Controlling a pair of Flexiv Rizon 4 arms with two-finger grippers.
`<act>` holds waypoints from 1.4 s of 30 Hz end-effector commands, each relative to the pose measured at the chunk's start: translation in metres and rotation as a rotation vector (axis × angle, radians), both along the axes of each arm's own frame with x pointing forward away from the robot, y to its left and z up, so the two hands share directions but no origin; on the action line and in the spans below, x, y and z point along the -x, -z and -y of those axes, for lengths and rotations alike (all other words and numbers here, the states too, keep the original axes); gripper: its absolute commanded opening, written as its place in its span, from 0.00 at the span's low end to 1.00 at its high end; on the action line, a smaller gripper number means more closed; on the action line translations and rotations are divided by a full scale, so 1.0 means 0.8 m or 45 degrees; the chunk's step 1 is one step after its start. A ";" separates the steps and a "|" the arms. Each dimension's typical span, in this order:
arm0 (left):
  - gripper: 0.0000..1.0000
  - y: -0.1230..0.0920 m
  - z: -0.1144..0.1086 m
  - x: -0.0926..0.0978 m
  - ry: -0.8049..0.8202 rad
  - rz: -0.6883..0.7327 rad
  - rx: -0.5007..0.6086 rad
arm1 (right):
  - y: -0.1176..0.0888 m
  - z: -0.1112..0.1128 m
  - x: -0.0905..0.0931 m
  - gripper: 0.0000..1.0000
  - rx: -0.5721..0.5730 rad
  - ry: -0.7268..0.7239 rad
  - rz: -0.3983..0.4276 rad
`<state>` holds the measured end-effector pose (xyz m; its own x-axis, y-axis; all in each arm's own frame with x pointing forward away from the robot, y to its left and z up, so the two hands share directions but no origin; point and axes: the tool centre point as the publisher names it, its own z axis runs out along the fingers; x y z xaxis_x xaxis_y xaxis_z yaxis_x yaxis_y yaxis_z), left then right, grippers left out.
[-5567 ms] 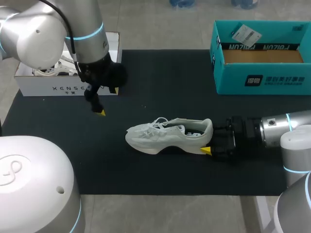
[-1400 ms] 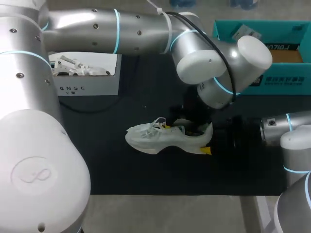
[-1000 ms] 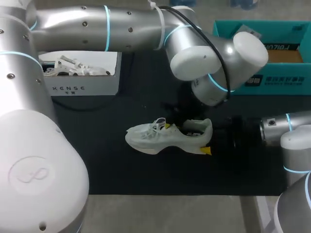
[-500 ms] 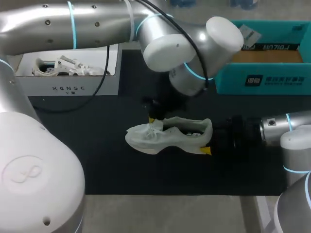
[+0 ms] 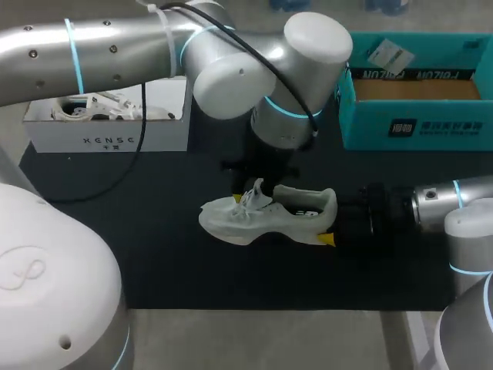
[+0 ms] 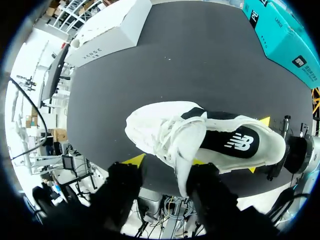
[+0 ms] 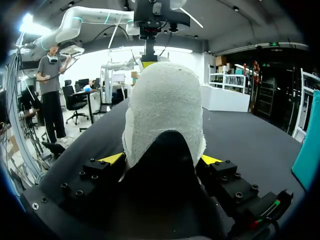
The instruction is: Take the shoe out of the shoebox, open the shoe tongue, remove and reinsert the insole, then place the shoe into the shoebox
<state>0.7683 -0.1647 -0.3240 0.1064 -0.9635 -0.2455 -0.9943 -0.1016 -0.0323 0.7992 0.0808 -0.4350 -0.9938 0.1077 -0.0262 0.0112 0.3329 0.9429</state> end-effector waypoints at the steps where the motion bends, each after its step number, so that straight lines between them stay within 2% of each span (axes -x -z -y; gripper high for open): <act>1: 1.00 -0.002 -0.003 0.000 0.019 -0.020 0.170 | 0.006 -0.002 0.002 0.00 0.002 0.002 0.000; 4: 0.97 -0.002 0.004 0.004 0.032 -0.047 0.215 | 0.006 -0.002 0.002 0.00 0.002 0.002 0.000; 5: 0.93 -0.003 0.006 0.005 0.039 -0.058 0.233 | 0.006 -0.002 0.002 0.00 0.002 0.002 0.000; 6: 0.85 -0.004 0.008 0.007 0.039 -0.059 0.239 | 0.006 -0.002 0.002 0.00 0.002 0.002 0.000; 7: 0.73 -0.004 0.011 0.009 0.047 -0.064 0.249 | 0.006 -0.002 0.002 0.00 0.002 0.002 0.000; 8: 0.50 -0.005 0.013 0.011 0.052 -0.073 0.257 | 0.006 -0.002 0.002 0.00 0.002 0.002 0.000; 10: 0.19 -0.006 0.018 0.014 0.056 -0.076 0.263 | 0.006 -0.002 0.002 0.00 0.002 0.002 0.000; 11: 0.00 -0.006 0.020 0.014 0.061 -0.081 0.271 | 0.006 -0.002 0.002 0.00 0.002 0.002 0.000; 17: 0.00 -0.022 0.017 0.017 0.074 -0.061 0.284 | 0.006 -0.002 0.002 0.00 0.002 0.002 0.000; 26: 0.00 -0.046 -0.019 0.013 0.058 -0.022 0.324 | 0.006 -0.002 0.002 0.00 0.002 0.002 0.000; 35: 0.00 -0.034 -0.051 0.012 0.026 -0.078 0.393 | 0.006 -0.002 0.002 0.00 0.002 0.002 0.000; 42: 0.00 -0.014 -0.058 0.005 -0.007 -0.143 0.412 | 0.006 -0.002 0.002 0.00 0.002 0.002 0.000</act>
<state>0.7602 -0.1232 -0.3050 0.0954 -0.9954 0.0075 -0.9905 -0.0942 0.1003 0.7987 0.0814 -0.4350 -0.9939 0.1067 -0.0265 0.0106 0.3325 0.9430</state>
